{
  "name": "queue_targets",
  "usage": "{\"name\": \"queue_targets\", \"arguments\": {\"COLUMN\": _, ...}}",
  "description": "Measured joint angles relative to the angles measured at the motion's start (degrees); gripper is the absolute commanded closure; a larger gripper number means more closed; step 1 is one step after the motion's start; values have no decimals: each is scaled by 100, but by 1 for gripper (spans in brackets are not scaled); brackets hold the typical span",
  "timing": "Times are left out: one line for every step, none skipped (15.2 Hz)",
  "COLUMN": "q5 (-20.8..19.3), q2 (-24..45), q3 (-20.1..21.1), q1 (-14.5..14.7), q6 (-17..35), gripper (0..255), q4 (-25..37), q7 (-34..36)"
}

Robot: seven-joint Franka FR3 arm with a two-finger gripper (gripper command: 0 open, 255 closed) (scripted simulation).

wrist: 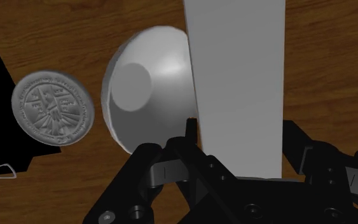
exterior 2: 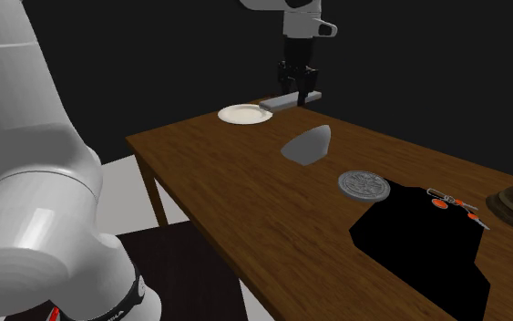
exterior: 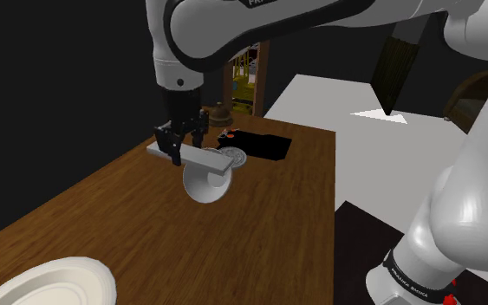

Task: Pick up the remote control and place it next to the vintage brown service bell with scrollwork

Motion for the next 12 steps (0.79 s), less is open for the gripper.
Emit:
{"name": "queue_targets", "arguments": {"q5": 49, "q2": -95, "q3": -69, "q1": -92, "q6": 23, "gripper": 255, "q4": -109, "q7": -169}}
{"name": "queue_targets", "arguments": {"q5": 78, "q2": -146, "q3": -131, "q1": -167, "q6": 19, "gripper": 255, "q4": -152, "q7": -315}}
{"name": "queue_targets", "arguments": {"q5": 92, "q2": -168, "q3": -188, "q1": -232, "q6": 20, "gripper": 255, "q4": -173, "q7": -442}}
{"name": "queue_targets", "arguments": {"q5": 123, "q2": -230, "q3": -257, "q1": -314, "q6": 72, "gripper": 255, "q4": -283, "q7": -598}}
{"name": "queue_targets", "arguments": {"q5": 136, "q2": -252, "q3": -332, "q1": -396, "q6": 74, "gripper": 255, "q4": -308, "q7": -759}}
{"name": "queue_targets", "arguments": {"q5": 148, "q2": -276, "q3": -389, "q1": -458, "q6": 41, "gripper": 255, "q4": -299, "q7": -883}}
{"name": "queue_targets", "arguments": {"q5": 151, "q2": -280, "q3": -444, "q1": -517, "q6": 16, "gripper": 255, "q4": -279, "q7": -999}}
{"name": "queue_targets", "arguments": {"q5": 145, "q2": -263, "q3": -508, "q1": -585, "q6": 32, "gripper": 255, "q4": -280, "q7": -1131}}
{"name": "queue_targets", "arguments": {"q5": 147, "q2": -257, "q3": -567, "q1": -647, "q6": 18, "gripper": 255, "q4": -266, "q7": -1251}}
{"name": "queue_targets", "arguments": {"q5": 161, "q2": -293, "q3": -636, "q1": -722, "q6": 11, "gripper": 255, "q4": -295, "q7": -1397}}
{"name": "queue_targets", "arguments": {"q5": 170, "q2": -313, "q3": -713, "q1": -804, "q6": 51, "gripper": 255, "q4": -354, "q7": -1560}}
{"name": "queue_targets", "arguments": {"q5": 183, "q2": -341, "q3": -774, "q1": -868, "q6": 52, "gripper": 255, "q4": -386, "q7": -1688}}
